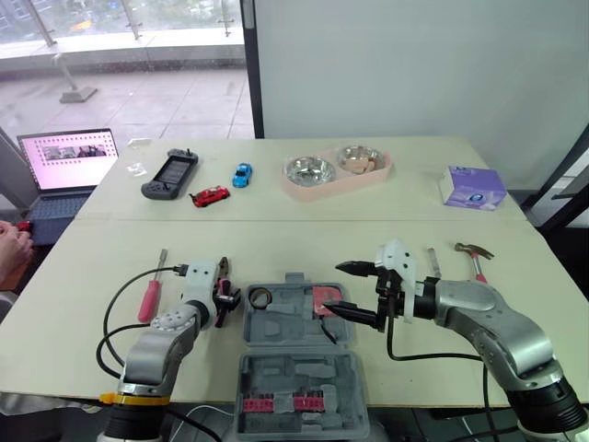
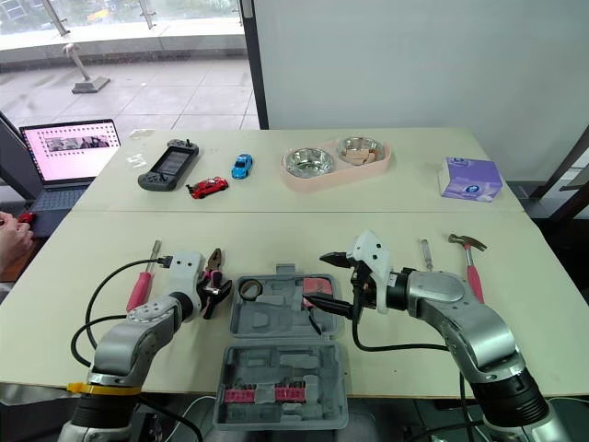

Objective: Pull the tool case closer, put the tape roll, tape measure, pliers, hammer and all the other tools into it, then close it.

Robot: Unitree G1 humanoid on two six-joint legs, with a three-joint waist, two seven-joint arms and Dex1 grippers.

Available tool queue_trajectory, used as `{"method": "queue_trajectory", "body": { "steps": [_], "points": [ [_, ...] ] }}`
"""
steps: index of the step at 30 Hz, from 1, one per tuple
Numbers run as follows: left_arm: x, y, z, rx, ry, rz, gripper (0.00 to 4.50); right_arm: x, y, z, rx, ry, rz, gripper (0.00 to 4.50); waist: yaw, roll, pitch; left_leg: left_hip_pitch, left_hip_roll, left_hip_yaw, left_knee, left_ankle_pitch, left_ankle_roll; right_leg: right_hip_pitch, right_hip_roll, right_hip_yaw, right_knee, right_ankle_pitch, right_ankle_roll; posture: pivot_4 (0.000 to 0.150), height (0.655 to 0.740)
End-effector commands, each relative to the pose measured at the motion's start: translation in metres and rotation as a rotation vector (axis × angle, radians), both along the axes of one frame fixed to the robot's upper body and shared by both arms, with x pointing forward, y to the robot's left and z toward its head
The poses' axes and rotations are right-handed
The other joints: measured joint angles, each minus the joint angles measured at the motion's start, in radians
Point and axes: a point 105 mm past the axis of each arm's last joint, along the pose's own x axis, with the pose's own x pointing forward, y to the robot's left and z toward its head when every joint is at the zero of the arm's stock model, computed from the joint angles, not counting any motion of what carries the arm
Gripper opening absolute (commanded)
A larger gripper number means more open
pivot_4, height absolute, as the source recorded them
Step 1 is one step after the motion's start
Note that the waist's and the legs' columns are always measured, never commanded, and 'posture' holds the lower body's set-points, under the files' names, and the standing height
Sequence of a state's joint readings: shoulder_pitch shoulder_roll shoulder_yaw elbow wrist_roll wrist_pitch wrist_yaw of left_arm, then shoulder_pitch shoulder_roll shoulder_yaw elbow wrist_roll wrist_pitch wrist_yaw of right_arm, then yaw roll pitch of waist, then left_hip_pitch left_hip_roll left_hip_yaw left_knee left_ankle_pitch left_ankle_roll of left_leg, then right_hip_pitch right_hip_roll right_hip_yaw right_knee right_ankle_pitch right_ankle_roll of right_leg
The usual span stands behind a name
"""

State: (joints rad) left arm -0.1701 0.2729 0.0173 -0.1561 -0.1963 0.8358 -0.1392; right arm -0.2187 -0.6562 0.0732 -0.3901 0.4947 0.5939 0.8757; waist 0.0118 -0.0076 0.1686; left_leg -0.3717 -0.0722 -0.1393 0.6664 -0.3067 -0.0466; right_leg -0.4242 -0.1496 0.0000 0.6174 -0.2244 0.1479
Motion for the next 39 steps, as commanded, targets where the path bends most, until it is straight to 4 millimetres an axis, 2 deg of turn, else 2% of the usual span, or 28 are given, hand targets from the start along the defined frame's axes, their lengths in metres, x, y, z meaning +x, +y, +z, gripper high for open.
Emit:
{"method": "queue_trajectory", "body": {
  "steps": [1,2,3,6,10,13,16,18,20,22,25,28,31,33,36,39],
  "points": [
    [-0.006,0.005,-0.018,0.001,0.071,0.019,4.50,-0.002,0.003,0.012,0.007,-0.051,0.015,4.43,0.000,0.001,-0.001,0.000,0.000,0.000,0.000,0.000,0.000,0.000,0.000,0.000,0.000,0.000,0.000,0.150,0.7239],
    [-0.005,0.005,-0.018,-0.003,0.069,0.021,3.97,-0.002,0.003,0.012,0.006,-0.051,0.013,4.50,0.000,0.001,-0.001,0.000,0.000,0.000,0.000,0.000,0.000,0.000,0.000,0.000,0.000,0.000,0.000,0.150,0.7239],
    [-0.005,0.005,-0.017,-0.006,0.068,0.021,3.72,-0.002,0.003,0.011,0.005,-0.051,0.011,4.50,0.000,0.001,-0.001,0.000,0.000,0.000,0.000,0.000,0.000,0.000,0.000,0.000,0.000,0.000,0.000,0.150,0.7239],
    [-0.005,0.005,-0.017,-0.011,0.064,0.017,2.49,-0.001,0.003,0.011,0.004,-0.050,0.006,4.50,0.000,0.001,-0.001,0.000,0.000,0.000,0.000,0.000,0.000,0.000,0.000,0.000,0.000,0.000,0.000,0.150,0.7239],
    [-0.006,0.010,-0.016,-0.008,0.060,0.021,2.49,0.000,0.004,0.011,0.004,-0.049,0.001,4.50,0.000,0.001,-0.001,0.000,0.000,0.000,0.000,0.000,0.000,0.000,0.000,0.000,0.000,0.000,0.000,0.150,0.7239],
    [-0.006,0.018,-0.005,0.007,0.025,-0.003,2.49,0.001,0.003,0.010,0.002,-0.049,-0.011,4.50,-0.002,0.001,-0.001,0.000,0.000,0.000,0.000,0.000,0.000,0.000,0.000,0.000,0.000,0.000,0.000,0.150,0.7239],
    [-0.008,0.028,0.020,0.031,-0.041,-0.073,2.49,0.003,0.003,0.013,0.005,-0.057,-0.021,4.50,-0.012,0.000,0.000,0.000,0.000,0.000,0.000,0.000,0.000,-0.001,0.000,0.000,0.000,0.000,0.000,0.150,0.7239],
    [-0.013,0.033,0.048,0.083,-0.098,-0.199,2.49,0.004,0.002,0.017,-0.011,-0.079,-0.016,4.50,-0.021,-0.003,0.002,-0.001,0.000,0.000,0.000,0.000,0.000,-0.002,0.000,0.000,0.000,0.000,0.000,0.150,0.7239],
    [-0.018,0.034,0.063,0.119,-0.114,-0.287,2.49,0.005,0.003,0.020,-0.023,-0.094,-0.006,4.50,-0.022,-0.004,0.003,-0.002,0.000,-0.001,0.000,0.000,-0.001,-0.003,0.001,0.000,0.001,0.000,0.000,0.150,0.7239],
    [-0.029,0.038,0.086,0.213,-0.110,-0.454,2.49,0.004,0.007,0.025,-0.072,-0.120,0.040,4.50,-0.022,-0.005,0.003,-0.002,0.000,-0.001,0.000,0.000,-0.001,-0.003,0.000,0.000,0.001,0.000,0.000,0.150,0.7239],
    [-0.041,0.036,0.107,0.283,-0.078,-0.656,2.49,0.005,0.011,0.025,-0.203,-0.138,0.096,4.50,-0.023,-0.003,0.005,-0.002,0.000,-0.001,-0.001,0.000,-0.001,-0.003,0.000,0.000,0.000,0.000,0.000,0.150,0.7239],
    [-0.053,0.025,0.119,0.303,-0.023,-0.887,2.49,0.009,0.029,0.030,-0.313,-0.165,0.171,4.50,-0.025,-0.003,0.007,-0.003,0.001,0.000,-0.001,0.000,0.000,-0.003,0.000,0.000,0.000,0.000,0.000,0.150,0.7239],
    [-0.061,0.014,0.120,0.265,0.025,-1.019,2.49,0.009,0.052,0.037,-0.361,-0.186,0.238,4.50,-0.029,-0.002,0.008,-0.002,0.001,0.000,-0.002,0.000,0.000,-0.003,0.000,0.000,-0.001,0.000,0.000,0.150,0.7239],
    [-0.066,0.005,0.118,0.275,0.044,-1.134,2.49,0.006,0.070,0.034,-0.390,-0.154,0.292,4.50,-0.030,-0.002,0.008,-0.002,0.001,0.000,-0.003,0.000,0.000,-0.003,0.000,0.000,-0.001,0.000,0.000,0.150,0.7239],
    [-0.064,-0.008,0.119,0.306,0.054,-1.273,2.49,0.005,0.099,0.027,-0.439,-0.127,0.356,4.50,-0.030,-0.003,0.008,-0.004,0.001,0.000,-0.003,0.000,0.000,-0.005,0.001,-0.001,-0.001,0.000,0.000,0.150,0.7239],
    [-0.058,-0.018,0.121,0.318,0.045,-1.323,2.49,0.006,0.114,0.024,-0.458,-0.125,0.367,4.50,-0.027,-0.003,0.008,-0.004,0.001,-0.001,-0.002,0.001,-0.001,-0.005,0.001,-0.001,0.000,0.000,0.000,0.150,0.7239]
  ]
}}
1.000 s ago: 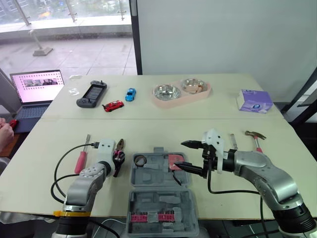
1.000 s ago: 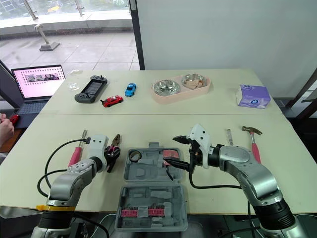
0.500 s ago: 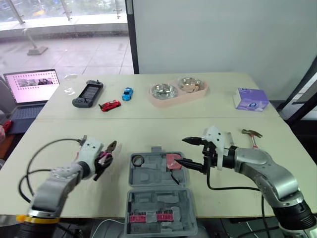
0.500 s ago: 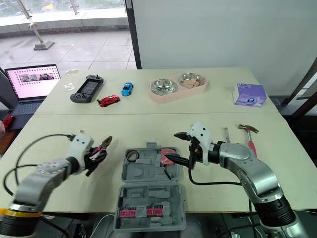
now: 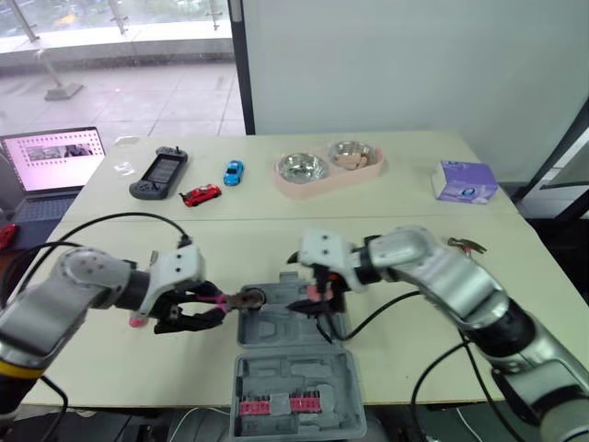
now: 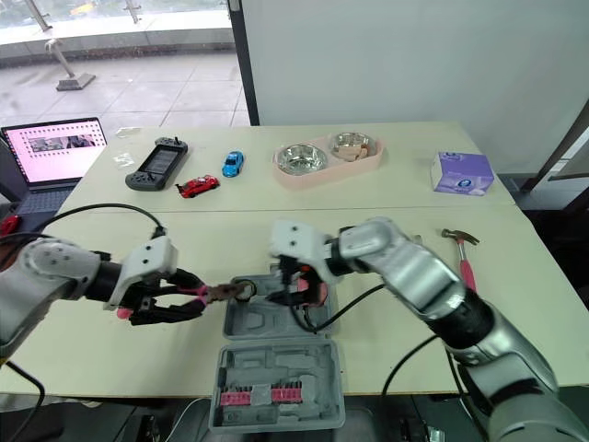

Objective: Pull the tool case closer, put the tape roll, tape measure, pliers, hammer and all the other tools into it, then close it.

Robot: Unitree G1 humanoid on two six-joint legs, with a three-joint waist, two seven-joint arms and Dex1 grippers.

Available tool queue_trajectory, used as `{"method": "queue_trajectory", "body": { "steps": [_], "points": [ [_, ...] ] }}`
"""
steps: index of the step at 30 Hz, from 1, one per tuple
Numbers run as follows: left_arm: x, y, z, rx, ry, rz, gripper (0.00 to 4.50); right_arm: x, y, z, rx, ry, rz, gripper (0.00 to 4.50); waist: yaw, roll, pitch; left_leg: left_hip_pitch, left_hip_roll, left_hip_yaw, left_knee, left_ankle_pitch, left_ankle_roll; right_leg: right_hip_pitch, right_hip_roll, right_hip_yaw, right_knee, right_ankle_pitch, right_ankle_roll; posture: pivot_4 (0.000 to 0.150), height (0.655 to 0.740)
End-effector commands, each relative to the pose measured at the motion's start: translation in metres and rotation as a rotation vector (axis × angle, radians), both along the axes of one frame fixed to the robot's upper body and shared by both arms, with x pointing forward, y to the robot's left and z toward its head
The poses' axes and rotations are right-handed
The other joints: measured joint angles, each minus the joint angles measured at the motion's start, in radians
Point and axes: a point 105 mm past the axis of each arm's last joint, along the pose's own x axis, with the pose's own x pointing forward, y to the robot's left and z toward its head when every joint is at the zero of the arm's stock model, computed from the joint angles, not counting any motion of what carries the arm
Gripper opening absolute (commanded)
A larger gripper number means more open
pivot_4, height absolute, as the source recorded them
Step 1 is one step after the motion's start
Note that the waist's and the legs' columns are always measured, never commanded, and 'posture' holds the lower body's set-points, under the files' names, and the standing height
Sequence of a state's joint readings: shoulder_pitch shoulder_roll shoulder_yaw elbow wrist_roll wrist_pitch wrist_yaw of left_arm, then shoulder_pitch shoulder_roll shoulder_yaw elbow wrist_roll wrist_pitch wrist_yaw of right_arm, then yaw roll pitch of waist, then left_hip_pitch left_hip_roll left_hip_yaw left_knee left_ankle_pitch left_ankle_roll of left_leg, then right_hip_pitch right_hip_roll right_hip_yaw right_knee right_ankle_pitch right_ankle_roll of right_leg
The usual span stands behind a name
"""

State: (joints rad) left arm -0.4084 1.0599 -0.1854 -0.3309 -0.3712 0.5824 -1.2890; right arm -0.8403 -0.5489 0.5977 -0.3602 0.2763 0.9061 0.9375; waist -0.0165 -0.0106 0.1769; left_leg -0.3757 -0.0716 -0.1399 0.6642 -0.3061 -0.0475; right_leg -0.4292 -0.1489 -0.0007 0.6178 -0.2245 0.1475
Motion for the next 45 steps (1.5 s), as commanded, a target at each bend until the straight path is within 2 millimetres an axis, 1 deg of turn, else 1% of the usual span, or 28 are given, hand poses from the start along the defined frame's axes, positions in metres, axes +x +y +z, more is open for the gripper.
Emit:
{"method": "queue_trajectory", "body": {
  "steps": [1,6,10,19,24,27,32,33,45],
  "points": [
    [0.006,-0.007,0.007,0.019,-0.039,-0.061,2.49,0.003,0.009,-0.001,-0.030,-0.020,-0.001,4.50,0.003,0.000,0.000,0.000,0.000,0.000,0.000,0.000,0.000,0.000,0.000,0.000,0.000,0.000,0.000,0.150,0.7239],
    [0.012,-0.016,0.005,0.029,-0.049,-0.102,2.49,0.007,0.016,-0.003,-0.041,-0.018,-0.014,4.50,-0.002,0.000,0.000,0.000,-0.001,0.000,0.001,0.000,0.000,0.000,0.000,0.000,0.000,0.000,0.000,0.150,0.7239],
    [0.013,-0.017,0.001,0.037,-0.052,-0.107,2.49,0.006,0.019,-0.003,-0.034,-0.011,-0.019,4.50,-0.010,0.000,0.000,0.000,0.000,-0.001,0.000,0.000,-0.001,-0.001,0.001,0.000,0.001,0.000,0.000,0.150,0.7239],
    [0.018,-0.022,0.001,0.011,-0.082,-0.083,2.49,0.004,0.023,-0.005,-0.031,-0.002,-0.016,4.50,-0.008,0.000,0.000,0.001,0.000,-0.001,0.001,0.001,-0.001,-0.001,0.001,0.000,0.005,0.000,0.000,0.150,0.7239],
    [0.017,-0.022,-0.001,0.011,-0.084,-0.082,2.49,0.005,0.026,-0.005,-0.027,-0.001,-0.015,4.50,-0.010,0.000,0.000,0.001,0.000,-0.001,0.001,0.001,-0.001,-0.002,0.001,0.000,0.005,0.000,0.000,0.150,0.7239],
    [0.017,-0.023,-0.001,0.008,-0.085,-0.080,2.49,0.005,0.028,-0.005,-0.026,0.000,-0.013,3.59,-0.009,0.000,0.000,0.001,0.000,-0.001,0.001,0.001,-0.001,-0.002,0.001,0.000,0.005,0.000,0.000,0.150,0.7239],
    [0.017,-0.024,-0.001,0.008,-0.088,-0.081,2.49,0.005,0.029,-0.004,-0.022,0.003,-0.014,1.17,-0.010,0.000,0.000,0.001,0.000,-0.001,0.001,0.001,-0.001,-0.002,0.001,0.000,0.007,0.000,0.000,0.150,0.7239],
    [0.017,-0.024,-0.001,0.008,-0.089,-0.080,2.49,0.005,0.029,-0.004,-0.022,0.003,-0.014,0.99,-0.010,0.000,0.000,0.001,0.000,-0.001,0.001,0.001,-0.001,-0.002,0.001,0.000,0.007,0.000,0.000,0.150,0.7239],
    [0.021,-0.028,0.001,-0.020,-0.114,-0.077,2.49,0.005,0.029,-0.006,-0.015,0.012,-0.016,0.99,-0.025,0.000,0.000,0.001,0.000,-0.001,0.002,0.001,-0.001,-0.004,0.001,0.000,0.009,0.000,0.000,0.150,0.7239]
  ]
}}
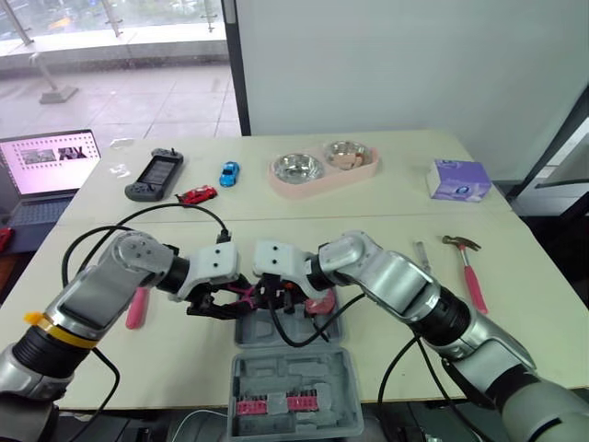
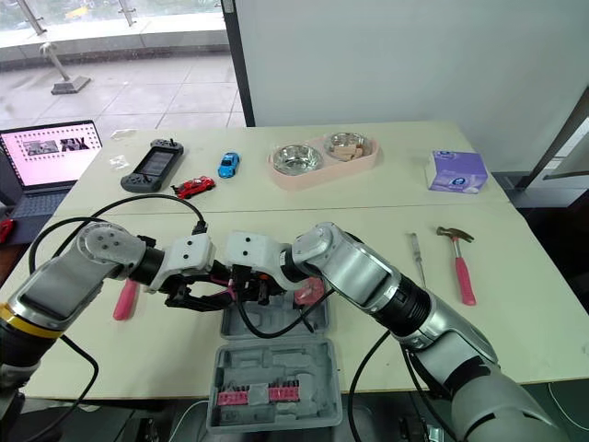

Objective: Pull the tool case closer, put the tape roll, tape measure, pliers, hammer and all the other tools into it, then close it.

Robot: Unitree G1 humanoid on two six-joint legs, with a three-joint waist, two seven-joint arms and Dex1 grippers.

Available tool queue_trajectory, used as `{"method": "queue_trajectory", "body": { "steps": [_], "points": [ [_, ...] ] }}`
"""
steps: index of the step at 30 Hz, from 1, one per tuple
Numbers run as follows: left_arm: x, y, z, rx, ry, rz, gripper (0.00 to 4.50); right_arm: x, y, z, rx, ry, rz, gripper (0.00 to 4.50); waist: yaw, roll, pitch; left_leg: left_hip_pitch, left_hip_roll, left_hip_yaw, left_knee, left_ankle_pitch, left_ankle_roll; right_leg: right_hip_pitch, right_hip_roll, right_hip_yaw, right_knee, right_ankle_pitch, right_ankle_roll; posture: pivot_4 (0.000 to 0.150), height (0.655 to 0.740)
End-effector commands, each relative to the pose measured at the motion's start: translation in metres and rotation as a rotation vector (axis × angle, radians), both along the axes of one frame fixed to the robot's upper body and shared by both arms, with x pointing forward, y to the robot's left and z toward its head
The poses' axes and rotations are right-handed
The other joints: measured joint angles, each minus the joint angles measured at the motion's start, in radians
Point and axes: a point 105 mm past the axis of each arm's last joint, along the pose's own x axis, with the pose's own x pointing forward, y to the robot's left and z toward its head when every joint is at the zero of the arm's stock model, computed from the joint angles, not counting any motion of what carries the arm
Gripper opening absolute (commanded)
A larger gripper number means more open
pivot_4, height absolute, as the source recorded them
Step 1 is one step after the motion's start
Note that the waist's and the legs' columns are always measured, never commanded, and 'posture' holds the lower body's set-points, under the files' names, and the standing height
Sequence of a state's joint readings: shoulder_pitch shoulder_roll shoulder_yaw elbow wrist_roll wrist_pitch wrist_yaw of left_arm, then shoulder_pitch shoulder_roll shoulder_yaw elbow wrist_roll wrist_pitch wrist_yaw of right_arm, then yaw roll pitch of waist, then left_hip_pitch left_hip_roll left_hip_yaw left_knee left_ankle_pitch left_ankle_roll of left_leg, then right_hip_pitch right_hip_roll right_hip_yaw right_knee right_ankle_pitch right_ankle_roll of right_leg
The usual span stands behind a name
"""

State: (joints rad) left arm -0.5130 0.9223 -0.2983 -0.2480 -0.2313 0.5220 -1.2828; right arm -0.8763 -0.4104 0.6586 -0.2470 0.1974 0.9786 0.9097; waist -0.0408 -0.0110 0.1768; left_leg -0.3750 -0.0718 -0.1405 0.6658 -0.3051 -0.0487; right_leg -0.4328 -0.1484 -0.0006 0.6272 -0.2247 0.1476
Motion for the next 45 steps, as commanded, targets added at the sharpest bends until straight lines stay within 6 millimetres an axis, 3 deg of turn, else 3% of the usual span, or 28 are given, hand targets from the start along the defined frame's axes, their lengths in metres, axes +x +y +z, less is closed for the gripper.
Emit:
{"method": "queue_trajectory", "body": {
  "steps": [1,2,6,13,17,20,25,32,35,45],
  "points": [
    [0.002,-0.005,0.013,-0.041,-0.053,-0.019,2.49,-0.002,0.006,0.010,0.026,-0.040,0.030,0.99,-0.002,0.000,0.000,0.000,0.000,0.000,0.000,0.000,0.000,0.000,0.000,0.000,0.000,0.000,0.000,0.150,0.7239],
    [0.000,-0.006,0.015,-0.050,-0.055,-0.035,2.49,-0.002,0.005,0.010,0.026,-0.038,0.030,0.99,-0.004,0.000,0.000,0.000,0.000,0.000,0.000,0.000,0.000,0.000,0.000,0.000,0.000,0.000,0.000,0.150,0.7239],
    [0.000,-0.006,0.020,-0.098,-0.056,-0.038,4.45,-0.001,0.003,0.007,0.022,-0.038,0.026,0.99,-0.004,0.000,0.000,0.000,0.000,0.000,0.000,0.000,-0.001,-0.001,0.000,0.000,0.001,0.000,0.000,0.150,0.7239],
    [-0.008,0.022,0.047,-0.159,-0.074,0.025,4.50,0.002,-0.014,0.009,-0.001,-0.061,0.023,0.99,-0.005,0.000,0.000,0.000,0.000,0.001,0.000,0.000,-0.001,-0.002,0.000,0.000,0.002,0.000,0.000,0.150,0.7239],
    [-0.021,0.056,0.055,-0.259,-0.045,0.126,4.50,0.001,-0.029,0.012,-0.007,-0.068,0.008,0.99,-0.005,0.000,0.000,0.000,0.001,0.001,0.000,0.000,0.000,-0.003,-0.001,0.000,0.001,0.000,0.000,0.150,0.7239],
    [-0.030,0.093,0.035,-0.346,-0.075,0.267,4.50,-0.005,-0.040,0.017,0.013,-0.057,-0.002,0.99,-0.005,0.001,0.000,0.000,0.001,0.002,0.000,0.000,0.000,-0.003,-0.001,0.000,0.001,0.000,0.000,0.150,0.7239],
    [-0.047,0.117,0.018,-0.432,-0.095,0.376,4.50,-0.014,-0.057,0.014,-0.018,-0.052,-0.009,0.99,0.007,-0.002,0.000,0.000,0.001,0.002,0.000,0.000,0.000,-0.002,-0.001,-0.001,0.001,0.000,-0.001,0.150,0.7239],
    [-0.064,0.106,0.011,-0.483,-0.074,0.335,4.50,-0.014,-0.064,0.003,-0.087,-0.080,-0.011,0.99,0.025,-0.002,0.000,0.000,0.001,0.003,0.000,0.000,0.000,-0.001,-0.002,-0.001,-0.001,0.000,-0.001,0.150,0.7239],
    [-0.072,0.102,0.000,-0.442,-0.082,0.283,4.50,-0.010,-0.061,0.001,-0.112,-0.092,-0.007,0.99,0.021,-0.001,0.000,0.000,0.001,0.004,0.000,0.000,0.000,-0.001,-0.002,-0.001,-0.001,0.000,-0.001,0.150,0.7239],
    [-0.069,0.094,-0.007,-0.458,-0.093,0.292,4.50,-0.008,-0.048,-0.006,-0.187,-0.070,0.019,0.99,0.023,-0.001,0.000,0.001,0.001,0.003,0.000,0.000,0.000,-0.002,-0.002,-0.001,-0.001,0.000,-0.001,0.150,0.7239]
  ]
}}
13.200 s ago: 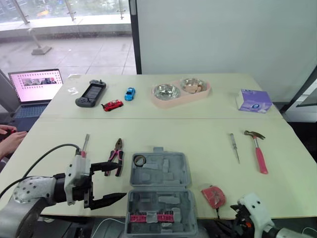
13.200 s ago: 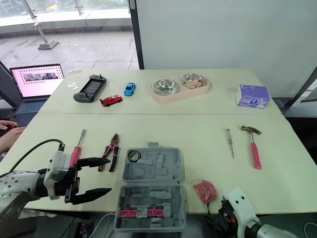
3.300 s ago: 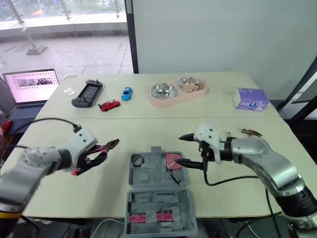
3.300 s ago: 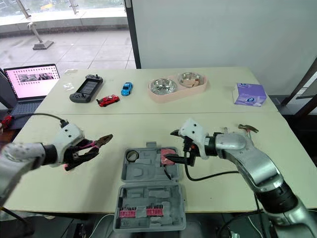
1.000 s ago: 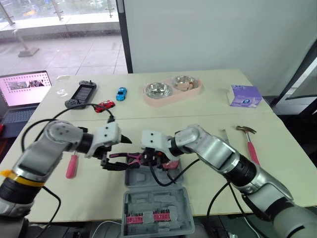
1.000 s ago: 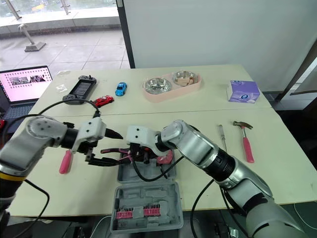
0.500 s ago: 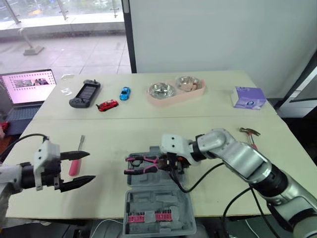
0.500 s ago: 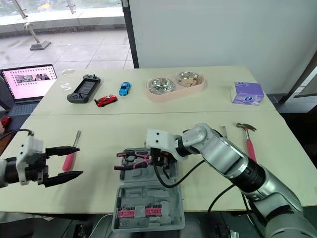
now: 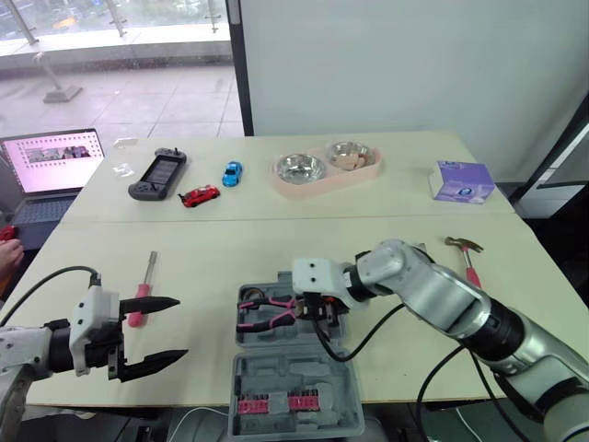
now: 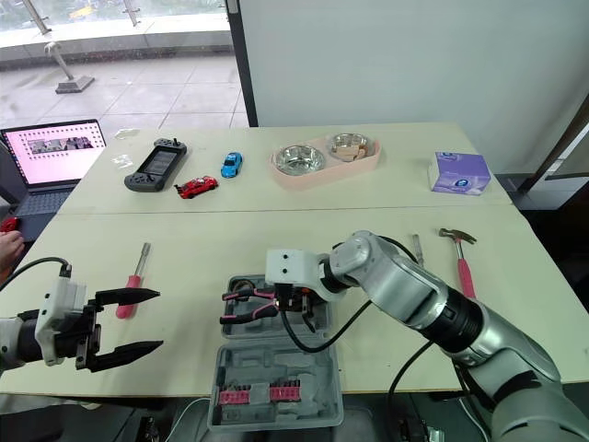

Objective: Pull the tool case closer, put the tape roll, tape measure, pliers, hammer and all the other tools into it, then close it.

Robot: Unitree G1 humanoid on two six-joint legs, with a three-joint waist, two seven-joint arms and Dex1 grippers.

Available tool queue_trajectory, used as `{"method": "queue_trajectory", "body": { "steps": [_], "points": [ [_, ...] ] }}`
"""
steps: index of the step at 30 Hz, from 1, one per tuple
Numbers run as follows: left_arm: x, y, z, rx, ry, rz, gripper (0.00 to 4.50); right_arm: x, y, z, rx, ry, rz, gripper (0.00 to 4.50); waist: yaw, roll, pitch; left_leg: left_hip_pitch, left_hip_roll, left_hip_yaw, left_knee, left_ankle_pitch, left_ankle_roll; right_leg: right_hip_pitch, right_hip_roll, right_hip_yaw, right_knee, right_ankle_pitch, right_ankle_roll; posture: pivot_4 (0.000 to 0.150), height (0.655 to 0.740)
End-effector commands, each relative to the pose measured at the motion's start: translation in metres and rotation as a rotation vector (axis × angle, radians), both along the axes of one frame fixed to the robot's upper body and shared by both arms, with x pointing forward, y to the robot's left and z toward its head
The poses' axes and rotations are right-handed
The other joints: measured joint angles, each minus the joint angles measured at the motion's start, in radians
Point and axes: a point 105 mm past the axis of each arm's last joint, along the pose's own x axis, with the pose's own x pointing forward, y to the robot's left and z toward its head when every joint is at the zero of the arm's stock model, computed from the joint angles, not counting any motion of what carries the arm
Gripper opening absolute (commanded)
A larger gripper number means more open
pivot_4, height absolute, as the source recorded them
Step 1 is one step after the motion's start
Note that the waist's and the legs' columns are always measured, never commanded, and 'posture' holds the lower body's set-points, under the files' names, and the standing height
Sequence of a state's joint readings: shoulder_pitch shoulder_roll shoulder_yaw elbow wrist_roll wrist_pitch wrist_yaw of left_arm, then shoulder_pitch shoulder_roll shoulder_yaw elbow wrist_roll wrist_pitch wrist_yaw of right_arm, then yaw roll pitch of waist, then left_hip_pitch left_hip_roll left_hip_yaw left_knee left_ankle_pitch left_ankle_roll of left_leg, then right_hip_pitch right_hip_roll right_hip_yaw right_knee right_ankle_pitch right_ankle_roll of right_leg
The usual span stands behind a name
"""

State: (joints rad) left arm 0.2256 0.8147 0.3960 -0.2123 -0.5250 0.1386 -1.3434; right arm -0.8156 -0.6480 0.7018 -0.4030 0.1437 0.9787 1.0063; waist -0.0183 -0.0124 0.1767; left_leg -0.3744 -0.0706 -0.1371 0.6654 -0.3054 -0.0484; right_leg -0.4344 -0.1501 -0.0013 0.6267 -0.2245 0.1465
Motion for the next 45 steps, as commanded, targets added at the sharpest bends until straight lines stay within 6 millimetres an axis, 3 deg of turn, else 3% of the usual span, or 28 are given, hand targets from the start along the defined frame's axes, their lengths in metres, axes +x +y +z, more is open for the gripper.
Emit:
{"method": "queue_trajectory", "body": {
  "steps": [1,20,45],
  "points": [
    [0.001,-0.004,0.004,-0.001,-0.036,-0.002,4.50,0.000,0.004,0.008,-0.019,-0.031,0.024,0.99,0.001,0.000,0.000,0.000,0.000,0.000,0.000,0.000,0.000,0.000,0.000,0.000,0.000,0.000,0.000,0.150,0.7239],
    [-0.004,-0.012,0.004,-0.019,-0.044,0.016,4.50,0.016,0.003,-0.009,-0.096,-0.040,-0.016,0.99,-0.001,0.000,0.000,0.000,0.000,0.000,0.000,0.000,0.000,0.000,0.000,0.000,0.000,0.000,0.000,0.150,0.7239],
    [-0.002,-0.011,0.010,-0.026,-0.058,0.054,4.50,0.019,0.017,-0.025,-0.110,-0.030,0.011,0.99,-0.003,0.000,0.000,0.000,0.000,0.000,0.000,0.000,0.000,0.000,0.000,0.000,0.000,0.000,0.000,0.150,0.7239]
  ]
}}
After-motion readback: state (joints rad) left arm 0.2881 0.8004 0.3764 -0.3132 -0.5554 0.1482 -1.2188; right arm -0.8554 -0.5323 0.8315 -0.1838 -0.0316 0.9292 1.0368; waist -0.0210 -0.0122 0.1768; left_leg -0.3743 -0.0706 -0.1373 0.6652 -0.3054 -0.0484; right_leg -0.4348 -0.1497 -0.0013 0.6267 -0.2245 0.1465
